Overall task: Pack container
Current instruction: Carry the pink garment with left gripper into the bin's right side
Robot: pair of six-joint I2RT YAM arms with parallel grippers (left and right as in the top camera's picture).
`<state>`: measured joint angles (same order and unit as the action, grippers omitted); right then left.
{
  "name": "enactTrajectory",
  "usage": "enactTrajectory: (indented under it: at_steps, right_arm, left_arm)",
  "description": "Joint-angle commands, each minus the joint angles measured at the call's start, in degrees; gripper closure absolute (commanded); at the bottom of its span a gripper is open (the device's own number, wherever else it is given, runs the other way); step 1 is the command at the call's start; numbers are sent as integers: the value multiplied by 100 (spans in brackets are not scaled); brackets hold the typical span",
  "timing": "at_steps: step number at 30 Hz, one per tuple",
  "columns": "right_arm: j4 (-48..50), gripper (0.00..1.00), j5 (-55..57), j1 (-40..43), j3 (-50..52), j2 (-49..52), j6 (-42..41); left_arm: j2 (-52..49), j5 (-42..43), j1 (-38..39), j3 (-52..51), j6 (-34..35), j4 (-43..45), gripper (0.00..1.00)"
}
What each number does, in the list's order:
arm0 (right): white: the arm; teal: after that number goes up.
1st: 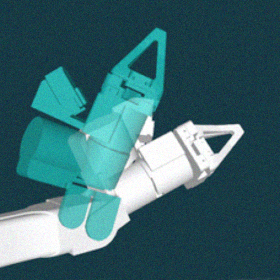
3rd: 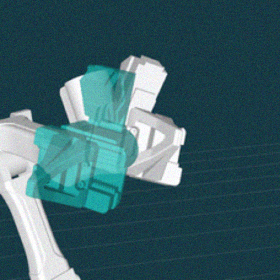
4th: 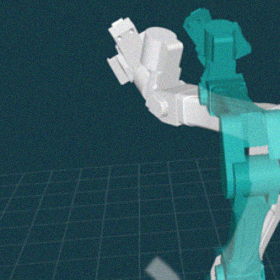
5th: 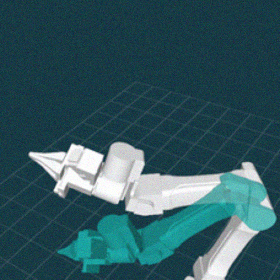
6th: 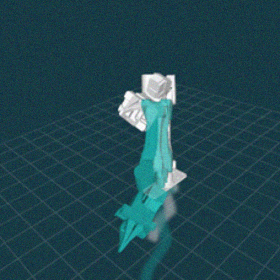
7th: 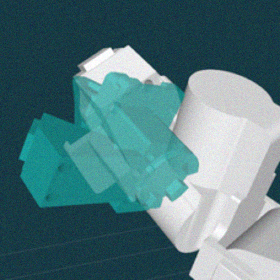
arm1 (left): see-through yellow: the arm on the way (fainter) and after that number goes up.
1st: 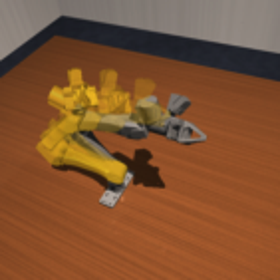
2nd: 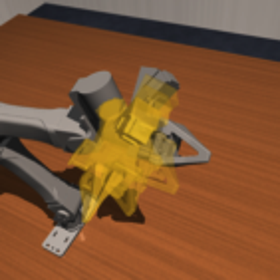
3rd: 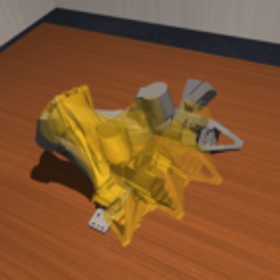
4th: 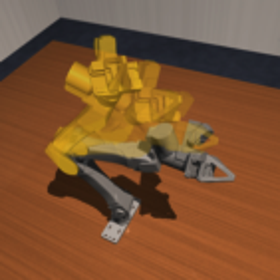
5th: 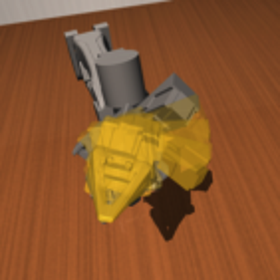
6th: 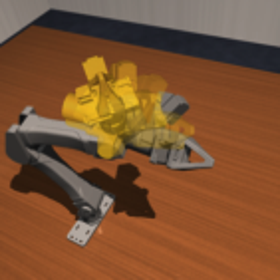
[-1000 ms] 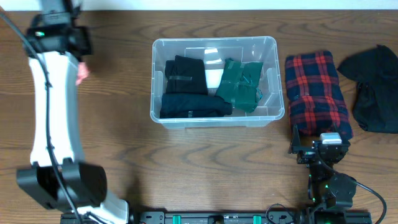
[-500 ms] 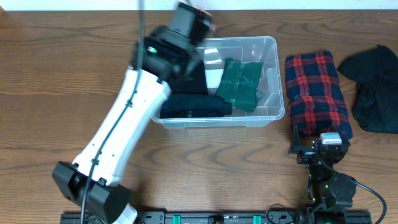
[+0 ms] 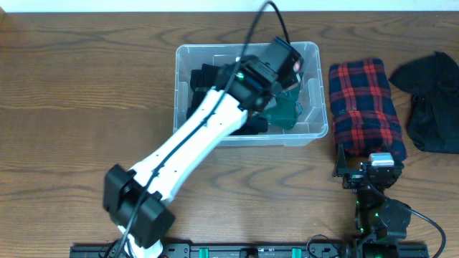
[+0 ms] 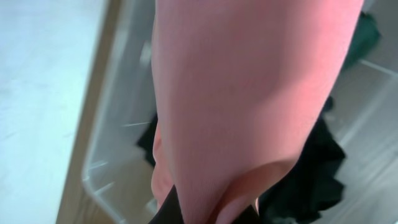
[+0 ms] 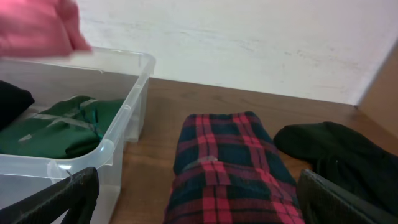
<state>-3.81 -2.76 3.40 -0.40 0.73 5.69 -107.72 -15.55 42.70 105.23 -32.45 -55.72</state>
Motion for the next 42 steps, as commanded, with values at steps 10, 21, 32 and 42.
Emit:
enactTrajectory:
  at_steps: [10, 21, 32, 42]
  right_arm:
    - [-22, 1, 42, -79, 9, -24, 81]
    - [-22, 1, 42, -79, 9, -24, 81]
    - [-22, 1, 42, -79, 9, -24, 81]
    - [-22, 1, 42, -79, 9, -24, 81]
  left_arm:
    - [-4, 468, 866, -9, -140, -382, 94]
    - [-96, 463, 811, -149, -138, -417, 44]
    - [-87, 420, 697, 13, 765, 195, 49]
    - [-105, 1650, -120, -4, 2111, -752, 94]
